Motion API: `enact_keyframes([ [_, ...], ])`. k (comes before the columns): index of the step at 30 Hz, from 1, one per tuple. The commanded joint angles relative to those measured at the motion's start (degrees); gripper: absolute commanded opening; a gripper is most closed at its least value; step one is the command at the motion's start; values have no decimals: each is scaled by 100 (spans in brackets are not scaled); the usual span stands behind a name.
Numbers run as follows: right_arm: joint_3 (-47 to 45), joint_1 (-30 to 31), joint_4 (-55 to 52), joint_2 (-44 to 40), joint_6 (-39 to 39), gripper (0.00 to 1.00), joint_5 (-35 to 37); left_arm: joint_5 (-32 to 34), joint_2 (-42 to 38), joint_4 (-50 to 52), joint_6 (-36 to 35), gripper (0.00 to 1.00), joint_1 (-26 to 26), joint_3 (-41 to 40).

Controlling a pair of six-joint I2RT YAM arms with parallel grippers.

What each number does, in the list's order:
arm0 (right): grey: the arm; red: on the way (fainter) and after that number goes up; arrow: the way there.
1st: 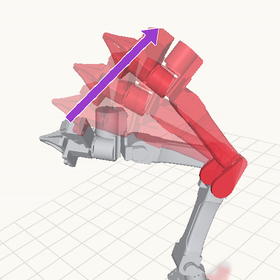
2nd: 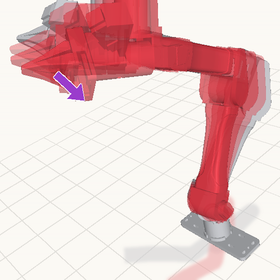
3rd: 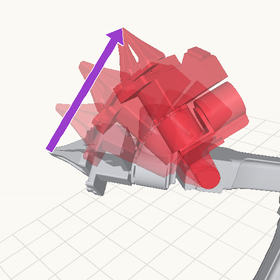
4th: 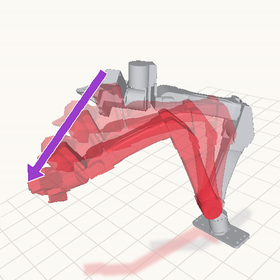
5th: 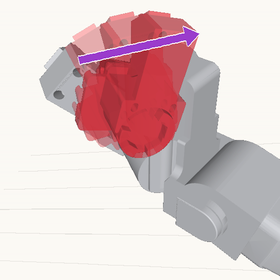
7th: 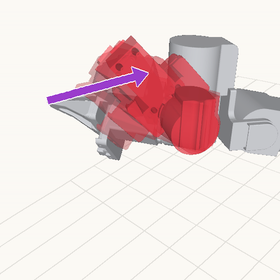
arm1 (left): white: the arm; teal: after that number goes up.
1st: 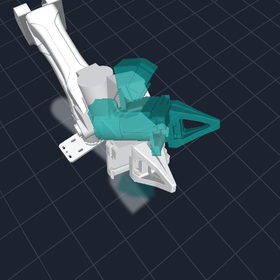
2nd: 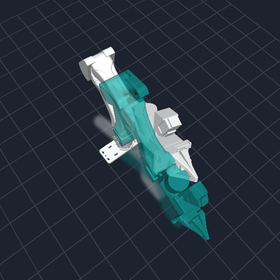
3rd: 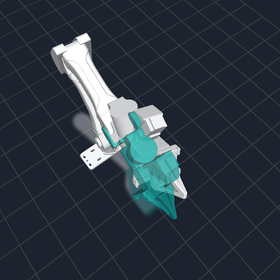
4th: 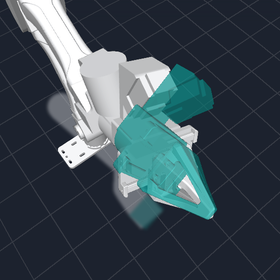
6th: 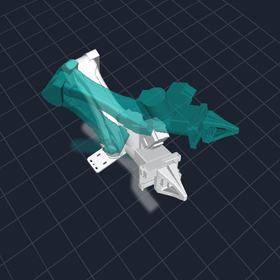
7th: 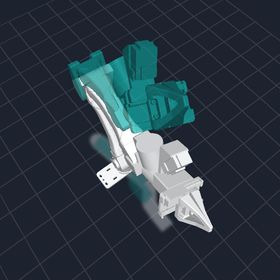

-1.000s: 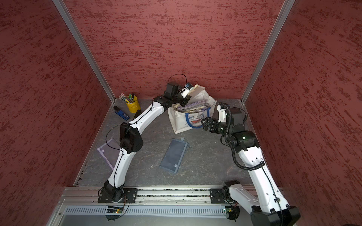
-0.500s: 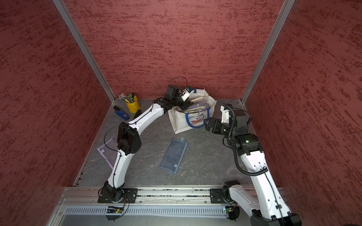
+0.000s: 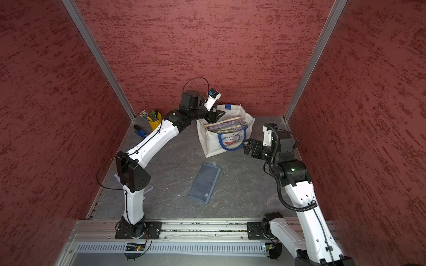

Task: Put the pencil pouch into the canvas bag
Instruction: Place the pencil pouch in the canvas bag, then pick up the pencil pouch from the center of the board.

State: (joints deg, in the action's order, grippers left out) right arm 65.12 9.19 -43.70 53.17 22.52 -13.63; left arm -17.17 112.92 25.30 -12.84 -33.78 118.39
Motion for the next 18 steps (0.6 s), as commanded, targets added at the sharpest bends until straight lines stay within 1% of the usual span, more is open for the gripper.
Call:
enact_keyframes([
  [1, -362, -46, 14, -84, 167, 99, 81, 34, -793, 324, 704, 70, -1, -862],
  [5, -1233, -46, 436, -303, 612, 99, -249, -191, -2263, 183, 1734, 72, 20, -2818],
  [6, -1632, -42, 614, -356, 763, 99, -388, -287, -2629, 175, 2075, 73, 30, -3313],
  [7, -1838, -37, 859, -382, 981, 99, -601, -378, -2975, 176, 2385, 74, 31, -3792],
  [10, -2627, 43, 1541, -383, 1525, 99, -1021, -462, -3800, 105, 3089, 75, -33, -5068],
  [12, -3016, 147, 2009, -339, 1795, 99, -1120, -717, -4099, -38, 3549, 78, 63, -5810],
  [14, -3350, 266, 2531, -209, 2017, 99, -1223, -900, -4228, -324, 3986, 78, 245, -6462],
  [16, -3627, 450, 3120, 51, 2229, 99, -1350, -1066, -4224, -792, 4192, 78, 361, -6996],
  [18, -3810, 678, 3632, 381, 2347, 99, -1404, -1145, -3981, -1031, 4295, 78, 461, -7307],
])
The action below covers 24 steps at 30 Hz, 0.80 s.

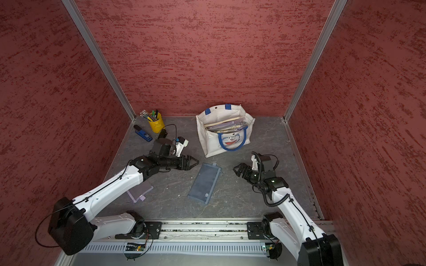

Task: Put the pencil pouch into the canvas bag
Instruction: Pick up the pencil pouch from the center of the board.

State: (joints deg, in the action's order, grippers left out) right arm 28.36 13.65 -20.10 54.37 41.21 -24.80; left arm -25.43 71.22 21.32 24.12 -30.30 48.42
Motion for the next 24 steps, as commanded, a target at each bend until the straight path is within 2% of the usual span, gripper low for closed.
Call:
enact_keyframes([
  [1, -198, 314, 1495, 391, 511, 99, -303, -391, 360, -760, 644, 78, 153, -401],
  [7, -445, 708, 2912, 1587, 887, 98, -437, -367, 1222, -1095, 826, 76, 53, -575],
  [14, -437, 1218, 4168, 2727, 1269, 94, -501, -512, 2006, -2181, 1439, 73, -168, -1062],
  [19, -493, 1428, 4959, 3496, 1604, 88, -571, -606, 2458, -2681, 1768, 72, -566, -1066],
  [24, -525, 1613, 5467, 3889, 1793, 80, -613, -639, 2538, -3590, 2285, 68, -825, -1192],
])
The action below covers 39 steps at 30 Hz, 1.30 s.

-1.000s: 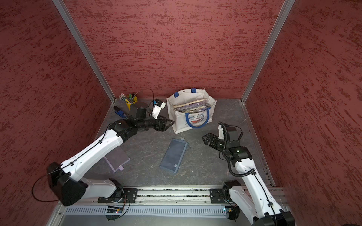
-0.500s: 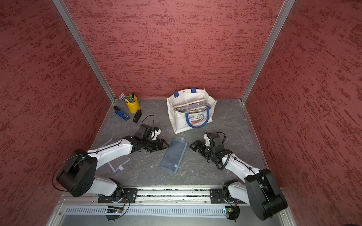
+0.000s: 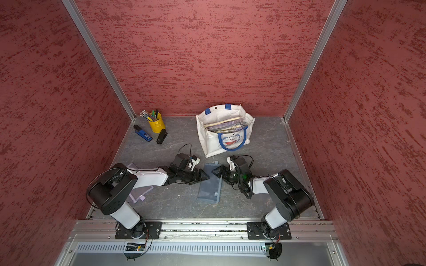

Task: Put the pencil pouch into the canvas bag
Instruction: Pick up the pencil pouch from the center of the board.

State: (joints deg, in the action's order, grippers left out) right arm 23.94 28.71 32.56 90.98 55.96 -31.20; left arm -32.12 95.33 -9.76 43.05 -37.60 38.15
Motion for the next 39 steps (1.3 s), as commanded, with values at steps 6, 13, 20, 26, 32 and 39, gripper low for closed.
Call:
enact_keyframes([
  [6, -235, 126, 549, -79, 315, 54, -25, 148, -168, -885, 595, 60, -142, -210],
  [13, -205, 122, 497, -1225, -133, 6, -304, 115, -1035, -617, 504, 58, 60, -281],
  [20, 273, 126, -220, -2863, -659, 0, -549, -466, -2587, 429, 102, 59, 904, -289],
  [26, 1001, 126, -469, -3187, -715, 0, -1002, -1097, -3437, 854, -263, 68, 1284, 332],
  [32, 1684, 126, -93, -2713, -579, 0, -1272, -1220, -3219, 304, -290, 70, 789, 896],
  [39, 2095, 126, -148, -2398, -700, 0, -1265, -1098, -2988, -136, -279, 27, 624, 1151],
])
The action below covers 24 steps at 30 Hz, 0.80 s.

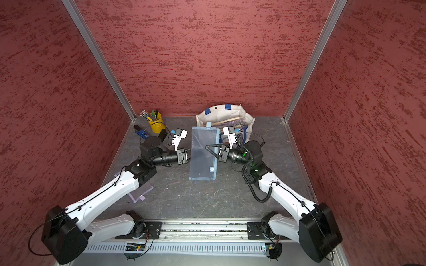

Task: Put the pencil pouch into the canvas bag
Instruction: Pick up the pencil pouch from the center of the board.

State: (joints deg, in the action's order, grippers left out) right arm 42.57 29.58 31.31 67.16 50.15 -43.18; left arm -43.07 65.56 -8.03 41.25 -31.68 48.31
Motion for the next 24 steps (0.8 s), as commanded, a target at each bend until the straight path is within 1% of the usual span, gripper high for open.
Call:
enact_keyframes([
  [1, 283, 39, -197, -39, -225, 0, -22, 3, -40, -336, -76, 27, 85, 150],
  [2, 316, 27, -326, -74, -322, 0, 24, -7, -67, -295, -65, 28, 145, 180],
  [3, 338, 13, -391, -112, -379, 0, 46, -10, -78, -158, -95, 35, 215, 231],
  [5, 356, -16, -393, -180, -383, 0, 46, -10, -119, 200, -209, 54, 329, 316],
  [6, 360, -36, -389, -225, -376, 0, 46, -17, -163, 306, -235, 60, 399, 315],
  [7, 361, -53, -398, -265, -381, 0, 46, -22, -209, 308, -205, 63, 473, 275],
  [10, 380, -111, -382, -358, -378, 0, 4, -93, -375, 219, -35, 66, 707, 177],
  [13, 380, -150, -371, -366, -377, 0, -55, -151, -494, 240, -3, 66, 801, 244],
  [15, 388, -155, -319, -327, -364, 0, -94, -180, -567, -80, 138, 68, 835, 202],
  [17, 410, -163, -215, -272, -310, 0, -123, -210, -552, -331, 225, 70, 827, 223],
  [22, 520, -163, 145, -16, -132, 0, -261, -324, -123, -63, -98, 70, 586, 648],
  [24, 528, -161, 215, 34, -117, 0, -239, -347, 14, -297, 42, 70, 558, 648],
])
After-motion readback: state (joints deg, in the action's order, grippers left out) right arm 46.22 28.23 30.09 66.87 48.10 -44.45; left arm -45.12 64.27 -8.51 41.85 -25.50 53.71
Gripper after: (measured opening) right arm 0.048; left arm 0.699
